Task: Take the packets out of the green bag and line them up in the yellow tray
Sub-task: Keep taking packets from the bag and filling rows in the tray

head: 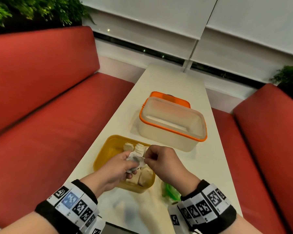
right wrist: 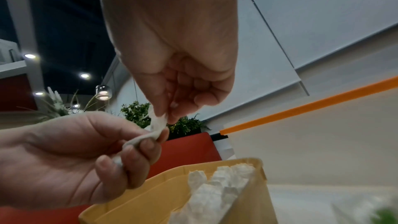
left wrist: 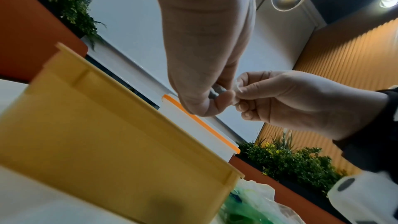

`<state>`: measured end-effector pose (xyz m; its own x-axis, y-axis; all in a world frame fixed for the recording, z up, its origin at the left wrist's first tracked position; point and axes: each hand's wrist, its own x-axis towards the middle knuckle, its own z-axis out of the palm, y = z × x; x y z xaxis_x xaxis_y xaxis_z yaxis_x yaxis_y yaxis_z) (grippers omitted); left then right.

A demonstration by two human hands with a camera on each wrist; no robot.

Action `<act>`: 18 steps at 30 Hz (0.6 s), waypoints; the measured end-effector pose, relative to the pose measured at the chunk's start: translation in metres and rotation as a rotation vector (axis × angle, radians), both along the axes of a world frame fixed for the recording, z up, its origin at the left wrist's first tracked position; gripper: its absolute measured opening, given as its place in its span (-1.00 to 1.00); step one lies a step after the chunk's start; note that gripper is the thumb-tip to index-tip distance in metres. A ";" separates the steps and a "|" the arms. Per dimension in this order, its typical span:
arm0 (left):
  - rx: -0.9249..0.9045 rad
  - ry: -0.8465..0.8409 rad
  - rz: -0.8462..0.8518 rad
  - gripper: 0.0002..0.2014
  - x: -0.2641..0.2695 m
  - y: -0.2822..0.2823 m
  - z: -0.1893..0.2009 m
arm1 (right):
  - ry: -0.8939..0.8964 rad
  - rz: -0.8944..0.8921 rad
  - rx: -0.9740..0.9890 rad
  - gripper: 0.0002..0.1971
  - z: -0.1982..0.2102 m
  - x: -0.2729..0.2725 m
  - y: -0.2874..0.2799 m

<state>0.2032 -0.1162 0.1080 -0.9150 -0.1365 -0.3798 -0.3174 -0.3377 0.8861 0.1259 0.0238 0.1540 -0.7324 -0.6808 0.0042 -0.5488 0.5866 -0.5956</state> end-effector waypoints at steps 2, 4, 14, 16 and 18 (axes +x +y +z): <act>-0.026 0.002 0.018 -0.81 0.003 -0.006 -0.002 | 0.012 0.046 0.038 -0.94 0.004 0.000 -0.011; -0.038 0.011 0.038 -0.83 0.006 -0.012 -0.002 | 0.040 0.090 0.059 -0.93 0.006 0.002 -0.023; 0.001 -0.003 0.301 -0.90 0.021 -0.059 -0.009 | 0.171 0.102 0.133 -0.87 0.019 -0.017 -0.070; 0.004 -0.005 0.279 -0.92 0.024 -0.061 -0.012 | 0.192 0.113 0.229 -0.84 0.014 -0.023 -0.078; 0.012 -0.011 0.260 -0.91 0.027 -0.062 -0.014 | 0.191 0.116 0.327 -0.82 0.006 -0.029 -0.087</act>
